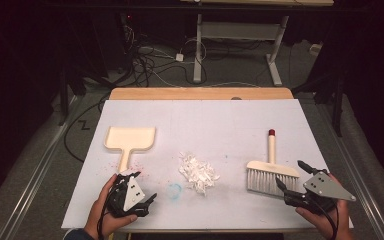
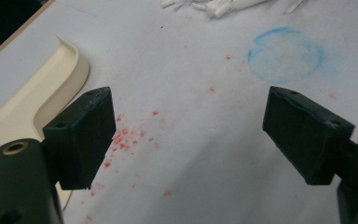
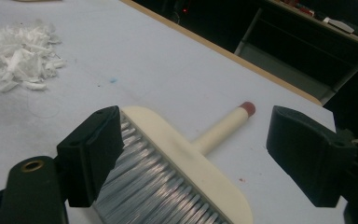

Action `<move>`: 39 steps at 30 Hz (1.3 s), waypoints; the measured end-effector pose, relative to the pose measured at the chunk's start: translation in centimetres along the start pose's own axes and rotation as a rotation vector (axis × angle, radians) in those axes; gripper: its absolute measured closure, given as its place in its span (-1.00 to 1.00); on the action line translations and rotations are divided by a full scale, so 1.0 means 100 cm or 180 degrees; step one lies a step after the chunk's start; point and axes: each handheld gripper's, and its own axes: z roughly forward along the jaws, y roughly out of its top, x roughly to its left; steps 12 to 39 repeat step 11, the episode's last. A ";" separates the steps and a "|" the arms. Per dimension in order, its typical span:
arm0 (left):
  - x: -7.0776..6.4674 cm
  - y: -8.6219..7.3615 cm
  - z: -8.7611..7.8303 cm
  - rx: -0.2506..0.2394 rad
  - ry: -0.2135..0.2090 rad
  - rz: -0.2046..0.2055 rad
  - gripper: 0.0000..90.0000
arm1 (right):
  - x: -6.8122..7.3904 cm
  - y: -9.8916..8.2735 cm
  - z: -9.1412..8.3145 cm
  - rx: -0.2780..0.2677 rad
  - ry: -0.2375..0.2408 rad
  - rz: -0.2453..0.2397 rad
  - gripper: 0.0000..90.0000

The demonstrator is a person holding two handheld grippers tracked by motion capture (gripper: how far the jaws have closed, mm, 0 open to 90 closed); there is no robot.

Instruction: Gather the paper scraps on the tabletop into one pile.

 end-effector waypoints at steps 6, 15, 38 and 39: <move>0.001 0.001 0.002 0.0007 -0.0007 -0.0004 -0.64 | 0.000 -0.001 0.002 0.0043 -0.0012 0.0003 -0.57; 0.002 0.003 0.004 -0.0006 -0.0002 -0.0007 -0.64 | 0.001 -0.002 0.001 0.0060 -0.0006 -0.0013 -0.57; 0.002 0.003 0.004 -0.0006 -0.0002 -0.0007 -0.64 | 0.001 -0.002 0.001 0.0060 -0.0006 -0.0013 -0.57; 0.002 0.003 0.004 -0.0006 -0.0002 -0.0007 -0.64 | 0.001 -0.002 0.001 0.0060 -0.0006 -0.0013 -0.57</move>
